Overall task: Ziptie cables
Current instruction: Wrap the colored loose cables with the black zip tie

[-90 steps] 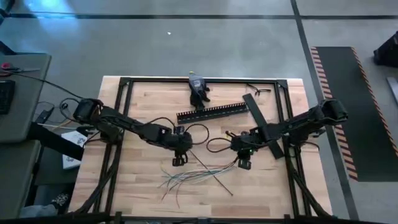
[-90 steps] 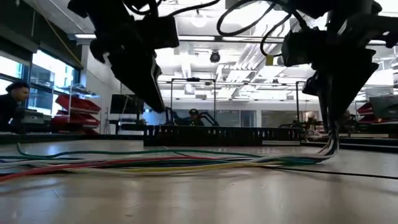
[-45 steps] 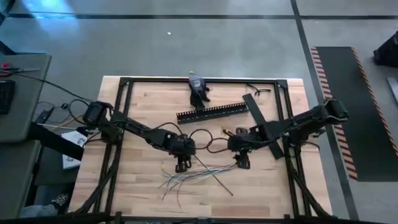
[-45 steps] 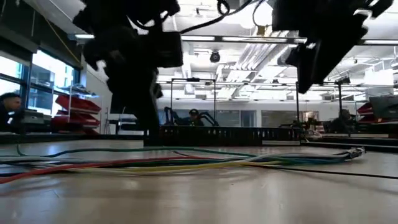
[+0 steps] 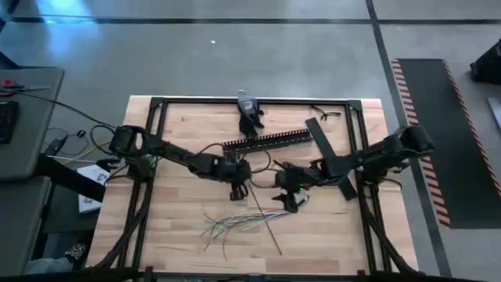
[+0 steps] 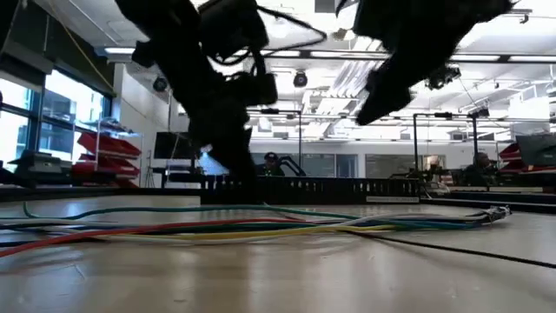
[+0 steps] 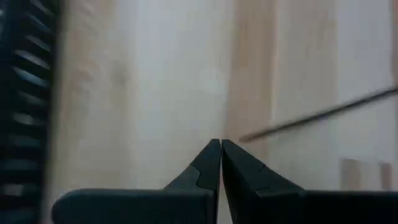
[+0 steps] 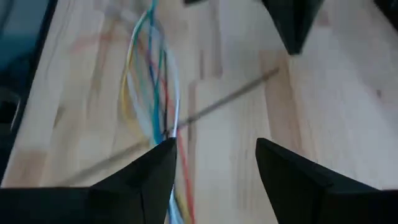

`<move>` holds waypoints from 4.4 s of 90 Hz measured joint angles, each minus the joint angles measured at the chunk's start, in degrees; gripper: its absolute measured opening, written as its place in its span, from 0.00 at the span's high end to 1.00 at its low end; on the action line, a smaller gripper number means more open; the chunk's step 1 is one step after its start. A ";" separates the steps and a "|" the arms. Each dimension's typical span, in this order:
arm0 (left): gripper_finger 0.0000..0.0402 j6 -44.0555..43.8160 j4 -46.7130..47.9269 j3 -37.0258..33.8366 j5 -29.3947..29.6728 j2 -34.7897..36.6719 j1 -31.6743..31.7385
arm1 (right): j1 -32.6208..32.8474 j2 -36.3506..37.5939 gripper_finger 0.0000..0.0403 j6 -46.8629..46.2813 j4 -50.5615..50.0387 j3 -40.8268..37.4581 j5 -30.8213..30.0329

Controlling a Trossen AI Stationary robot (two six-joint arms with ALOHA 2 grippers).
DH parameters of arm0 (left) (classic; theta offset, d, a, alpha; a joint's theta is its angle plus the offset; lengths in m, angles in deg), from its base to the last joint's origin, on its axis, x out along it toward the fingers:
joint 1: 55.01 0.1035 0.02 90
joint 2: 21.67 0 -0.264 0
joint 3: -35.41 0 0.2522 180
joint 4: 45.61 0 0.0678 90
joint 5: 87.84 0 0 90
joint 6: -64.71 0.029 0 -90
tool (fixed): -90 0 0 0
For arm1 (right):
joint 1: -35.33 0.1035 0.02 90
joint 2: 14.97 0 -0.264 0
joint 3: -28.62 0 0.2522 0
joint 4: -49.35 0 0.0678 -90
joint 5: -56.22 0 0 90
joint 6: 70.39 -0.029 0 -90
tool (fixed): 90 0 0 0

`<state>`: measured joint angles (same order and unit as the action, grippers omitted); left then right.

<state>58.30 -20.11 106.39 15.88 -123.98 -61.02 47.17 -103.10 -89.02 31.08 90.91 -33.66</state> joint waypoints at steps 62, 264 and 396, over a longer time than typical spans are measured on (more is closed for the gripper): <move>1.00 -5.49 10.03 -0.05 6.88 18.27 -6.15 | -15.09 -25.83 0.58 -4.52 29.69 2.47 25.86; 1.00 -7.06 9.87 -0.13 8.32 17.84 -7.99 | -20.91 -37.42 0.63 17.58 11.21 21.02 40.46; 1.00 -8.47 9.82 -0.18 9.59 17.84 -9.06 | -16.61 -40.18 0.72 13.07 15.44 21.16 39.50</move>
<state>49.84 -10.29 106.21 25.47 -106.14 -70.08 30.56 -143.28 -75.95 46.51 112.07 5.84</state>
